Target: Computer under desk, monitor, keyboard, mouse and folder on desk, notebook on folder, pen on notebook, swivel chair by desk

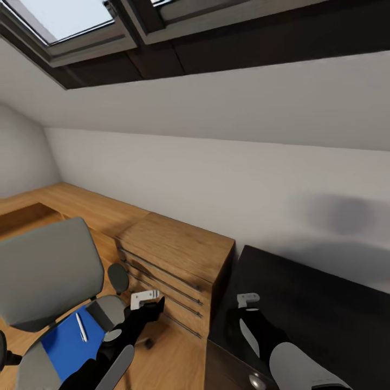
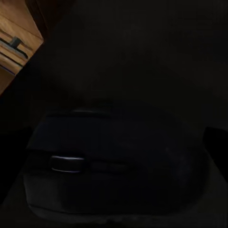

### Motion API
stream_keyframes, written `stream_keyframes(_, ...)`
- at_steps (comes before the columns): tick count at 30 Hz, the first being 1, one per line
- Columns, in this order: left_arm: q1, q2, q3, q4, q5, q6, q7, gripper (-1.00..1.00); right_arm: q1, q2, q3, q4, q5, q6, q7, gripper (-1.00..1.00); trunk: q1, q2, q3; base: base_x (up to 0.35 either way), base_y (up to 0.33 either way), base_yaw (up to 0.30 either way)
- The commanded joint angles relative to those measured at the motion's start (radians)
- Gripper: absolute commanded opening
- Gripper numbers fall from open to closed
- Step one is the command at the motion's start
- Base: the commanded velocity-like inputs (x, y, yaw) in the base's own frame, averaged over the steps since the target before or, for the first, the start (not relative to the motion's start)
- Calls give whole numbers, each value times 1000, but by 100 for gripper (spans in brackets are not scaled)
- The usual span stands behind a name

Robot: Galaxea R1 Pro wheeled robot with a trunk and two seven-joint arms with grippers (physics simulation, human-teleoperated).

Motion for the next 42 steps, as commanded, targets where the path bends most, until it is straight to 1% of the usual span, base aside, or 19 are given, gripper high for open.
stream_keyframes(1,-1,1,-3,-1,7,2,9,100,0,0,4,-2,5,8,-3,-100,0,-1,-1,-45,0,131)
stream_keyframes(5,-1,1,-4,-1,7,2,9,100,-1,0,12,-1,7,8,-2,-100,0,-1,-1,-29,0,60)
stream_keyframes(7,-1,1,-4,-1,7,2,9,100,-1,-2,55,0,11,8,3,-100,0,-1,-1,-7,0,14)
stream_keyframes(9,-1,1,-4,-1,7,2,9,100,0,-3,89,0,12,9,10,-100,0,-1,-1,-4,0,8)
stream_keyframes(11,-1,1,-3,-1,7,2,9,100,0,-5,164,-1,11,8,24,-100,0,-1,-1,-2,0,4)
stream_keyframes(12,-1,1,-4,-1,7,2,9,100,0,-8,215,0,10,7,52,-100,0,-1,-1,0,0,0)
stream_keyframes(13,-1,1,-4,0,7,2,9,100,0,-9,224,0,11,7,65,-100,0,-1,-1,0,0,0)
stream_keyframes(17,-1,1,-4,0,8,2,9,100,0,-13,238,0,16,6,95,-100,0,-1,-1,0,0,0)
stream_keyframes(21,-1,1,-4,1,8,2,9,100,0,-28,246,2,22,6,108,-100,0,-1,-1,0,0,0)
stream_keyframes(24,-1,1,-3,1,8,2,9,100,0,-37,259,2,39,6,125,-100,0,-1,-1,0,0,0)
stream_keyframes(25,-1,2,-3,2,8,2,9,100,0,-41,263,2,49,6,140,-100,0,-1,-1,0,0,0)
stream_keyframes(27,-1,1,-3,2,8,2,9,100,0,-57,271,2,73,7,198,-100,0,-1,-1,0,0,0)
stream_keyframes(30,-1,2,-2,2,8,2,9,100,0,-67,273,2,94,7,248,-100,0,-1,-1,0,0,0)
stream_keyframes(36,-1,3,-2,2,6,2,9,100,0,-76,275,2,129,9,306,-100,0,-1,-1,0,0,0)
stream_keyframes(37,-1,3,-2,2,6,2,9,100,0,-77,274,2,145,9,336,-100,0,-1,-1,0,0,0)
stream_keyframes(38,-1,4,-2,2,5,2,9,100,0,-78,274,3,169,9,383,-100,0,-1,-1,0,0,0)
stream_keyframes(39,-1,5,-2,1,5,2,9,100,0,-80,274,3,184,9,410,-100,0,-1,-1,0,0,0)
stream_keyframes(42,-1,7,-2,2,5,2,9,100,0,-87,274,4,209,9,452,-100,0,-1,-1,0,0,0)
